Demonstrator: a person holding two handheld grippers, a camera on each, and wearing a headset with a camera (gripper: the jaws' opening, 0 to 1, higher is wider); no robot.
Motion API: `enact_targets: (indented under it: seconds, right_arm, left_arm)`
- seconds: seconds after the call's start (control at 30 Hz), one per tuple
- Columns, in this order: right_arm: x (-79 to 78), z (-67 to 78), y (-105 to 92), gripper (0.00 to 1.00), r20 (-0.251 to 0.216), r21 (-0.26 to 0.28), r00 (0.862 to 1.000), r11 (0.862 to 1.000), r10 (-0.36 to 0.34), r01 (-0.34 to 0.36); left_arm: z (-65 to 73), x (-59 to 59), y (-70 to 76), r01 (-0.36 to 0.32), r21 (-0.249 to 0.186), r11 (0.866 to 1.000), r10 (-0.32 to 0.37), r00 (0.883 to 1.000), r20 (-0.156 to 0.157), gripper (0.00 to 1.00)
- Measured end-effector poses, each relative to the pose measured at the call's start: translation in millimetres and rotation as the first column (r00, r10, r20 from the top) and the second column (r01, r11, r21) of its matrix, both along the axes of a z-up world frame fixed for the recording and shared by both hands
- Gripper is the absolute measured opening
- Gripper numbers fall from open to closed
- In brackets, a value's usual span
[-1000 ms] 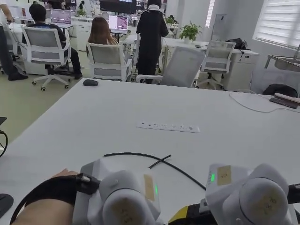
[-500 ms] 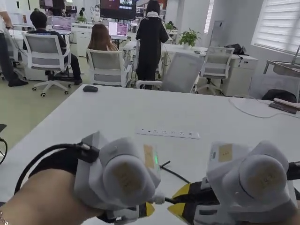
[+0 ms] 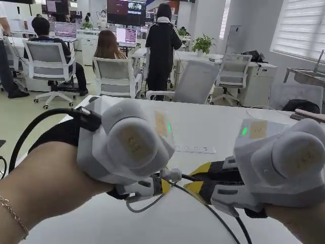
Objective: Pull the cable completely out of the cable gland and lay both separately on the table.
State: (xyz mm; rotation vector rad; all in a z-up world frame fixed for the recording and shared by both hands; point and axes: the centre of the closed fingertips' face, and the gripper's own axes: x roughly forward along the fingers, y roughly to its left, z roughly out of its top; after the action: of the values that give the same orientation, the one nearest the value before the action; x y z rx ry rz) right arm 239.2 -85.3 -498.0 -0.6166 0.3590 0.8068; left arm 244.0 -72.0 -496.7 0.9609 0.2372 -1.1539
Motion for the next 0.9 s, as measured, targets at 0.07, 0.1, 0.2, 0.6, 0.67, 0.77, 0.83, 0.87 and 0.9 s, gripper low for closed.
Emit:
enact_targets:
  seconds: [0.07, 0.1, 0.2, 0.6, 0.67, 0.77, 0.83, 0.87, 0.9]
  right_arm:
    - [-1.3, 2.2, 2.2, 0.1, 0.011, -0.013, 1.0, 1.0, 0.02, -0.02]
    - [-3.5, 1.9, 4.8, 0.12, 0.01, -0.024, 0.999, 0.999, 0.045, -0.044]
    - [-3.4, 6.5, 5.2, 0.13, 0.038, -0.05, 0.998, 0.998, 0.045, -0.043]
    - [-8.2, 10.6, 6.4, 0.03, 0.054, -0.103, 0.996, 0.992, 0.076, -0.07]
    - [-9.5, 8.8, 7.1, 0.03, 0.057, -0.122, 0.994, 0.989, 0.088, -0.081]
    - [-9.9, 7.9, 5.9, 0.03, 0.055, -0.124, 0.994, 0.989, 0.09, -0.083]
    - [-10.1, 6.1, 2.5, 0.03, 0.049, -0.131, 0.995, 0.988, 0.088, -0.081]
    - [-10.2, 5.1, 0.3, 0.03, 0.048, -0.134, 0.995, 0.988, 0.086, -0.079]
    - [-10.3, 4.1, -2.2, 0.03, 0.045, -0.136, 0.996, 0.988, 0.083, -0.076]
  left_arm:
    - [1.5, -0.2, -0.1, 0.0, -0.003, 1.0, 0.0, 1.0, 0.005, 0.17]
    - [1.5, -0.4, 0.0, 0.001, -0.002, 1.0, -0.001, 1.0, 0.006, 0.17]
    - [1.9, -1.7, 0.7, 0.003, 0.004, 1.0, -0.003, 1.0, 0.014, 0.17]
    - [6.3, -2.8, 0.3, -0.013, -0.019, 1.0, 0.013, 1.0, 0.026, 0.17]
    - [5.5, -3.3, 0.4, -0.011, -0.014, 1.0, 0.011, 1.0, 0.027, 0.17]
    - [4.6, -4.5, 0.3, -0.008, -0.017, 1.0, 0.008, 1.0, 0.022, 0.17]
    - [1.9, -3.1, 2.6, -0.015, -0.005, 1.0, 0.015, 0.999, 0.03, 0.17]
    - [0.7, -2.3, 4.0, -0.019, -0.001, 1.0, 0.019, 0.999, 0.03, 0.17]
    - [-0.1, -2.1, 5.1, -0.022, -0.001, 1.0, 0.022, 0.999, 0.026, 0.17]
